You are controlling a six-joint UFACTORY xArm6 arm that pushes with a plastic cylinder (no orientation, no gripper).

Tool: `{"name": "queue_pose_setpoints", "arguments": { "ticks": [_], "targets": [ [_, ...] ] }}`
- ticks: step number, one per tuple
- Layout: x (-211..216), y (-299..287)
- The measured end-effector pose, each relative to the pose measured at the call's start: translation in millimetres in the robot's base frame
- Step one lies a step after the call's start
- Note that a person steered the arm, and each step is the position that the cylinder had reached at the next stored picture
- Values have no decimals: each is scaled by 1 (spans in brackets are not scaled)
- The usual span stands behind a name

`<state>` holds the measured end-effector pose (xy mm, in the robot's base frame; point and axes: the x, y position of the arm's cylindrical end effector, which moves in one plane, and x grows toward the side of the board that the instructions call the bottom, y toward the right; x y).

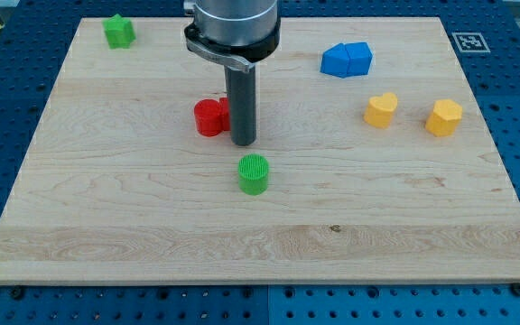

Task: Move the red star to the top center of the board

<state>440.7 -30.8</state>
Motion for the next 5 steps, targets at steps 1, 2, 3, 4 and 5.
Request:
{"name": "queue_pose_setpoints", "arguments": {
  "ticks": [1, 2, 3, 4, 5],
  "targets": [
    [-16, -7],
    [-29, -7],
    [-45, -8],
    [-58, -12],
    [-69, -14]
  ]
}}
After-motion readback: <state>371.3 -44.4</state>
